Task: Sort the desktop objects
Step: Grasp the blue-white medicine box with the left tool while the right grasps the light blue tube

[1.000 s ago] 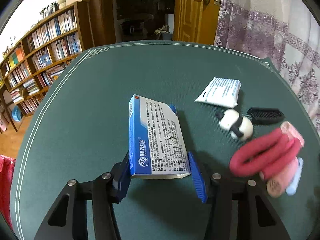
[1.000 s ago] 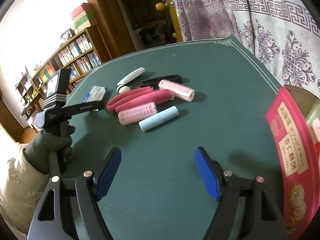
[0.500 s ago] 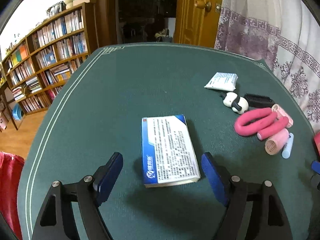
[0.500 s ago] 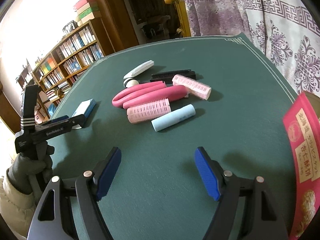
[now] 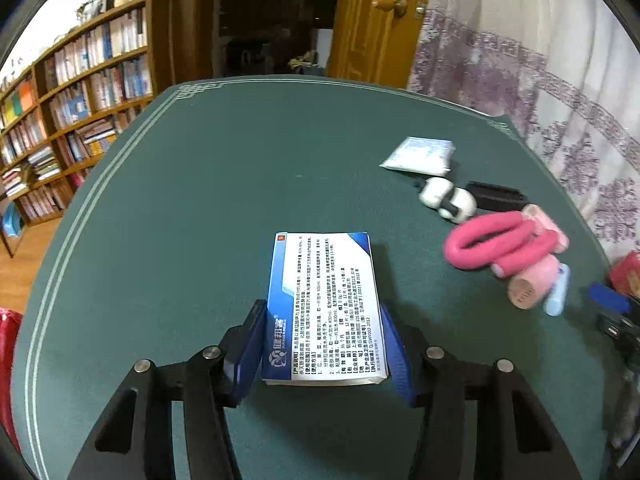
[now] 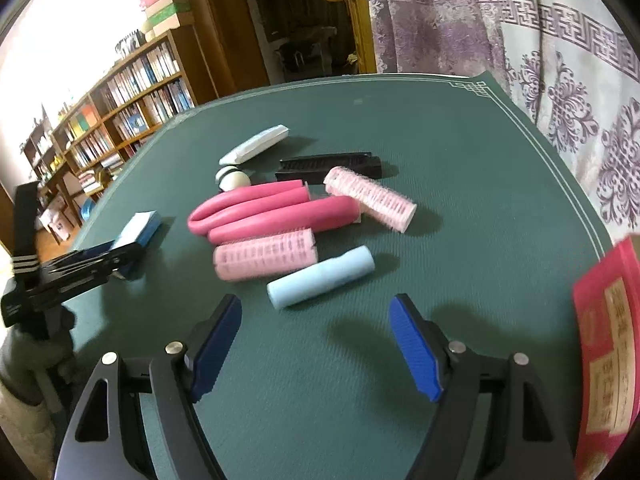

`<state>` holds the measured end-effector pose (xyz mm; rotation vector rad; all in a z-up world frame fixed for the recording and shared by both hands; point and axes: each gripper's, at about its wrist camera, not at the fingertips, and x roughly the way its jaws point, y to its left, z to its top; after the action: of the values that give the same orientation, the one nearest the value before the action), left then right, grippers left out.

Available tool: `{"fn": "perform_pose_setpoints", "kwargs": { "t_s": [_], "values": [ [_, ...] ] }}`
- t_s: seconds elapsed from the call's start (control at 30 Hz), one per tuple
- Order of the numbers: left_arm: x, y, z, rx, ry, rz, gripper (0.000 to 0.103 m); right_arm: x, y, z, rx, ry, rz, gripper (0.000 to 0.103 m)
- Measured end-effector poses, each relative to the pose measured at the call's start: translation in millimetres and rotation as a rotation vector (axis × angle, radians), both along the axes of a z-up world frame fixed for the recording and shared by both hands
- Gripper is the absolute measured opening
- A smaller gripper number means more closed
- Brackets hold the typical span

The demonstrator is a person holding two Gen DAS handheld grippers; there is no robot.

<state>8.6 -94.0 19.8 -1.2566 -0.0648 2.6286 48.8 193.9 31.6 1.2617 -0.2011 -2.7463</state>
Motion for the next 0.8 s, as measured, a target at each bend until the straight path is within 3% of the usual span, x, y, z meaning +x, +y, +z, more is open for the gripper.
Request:
{"fn": "perform_pose_setpoints", "kwargs": {
  "t_s": [0.4,0.7,0.8],
  "values": [
    [14.8,24.7,6.4,0.068,-0.021,-0.081,0.056,-31.0,-1.3,-12.2,0.057,-0.026,0.072,0.082],
    [23.3,40.8,7.5,0.067,-0.031,-0.124,0.056,-34.7,-13.5,-22.5,0.129,-0.020,0.122,0.081],
    [26.8,45.9,7.7,0.065,-0.032,-0.135,0.056,-31.8,-17.8,-23.9,0.179,-0.007,0.116,0.073]
  ]
}}
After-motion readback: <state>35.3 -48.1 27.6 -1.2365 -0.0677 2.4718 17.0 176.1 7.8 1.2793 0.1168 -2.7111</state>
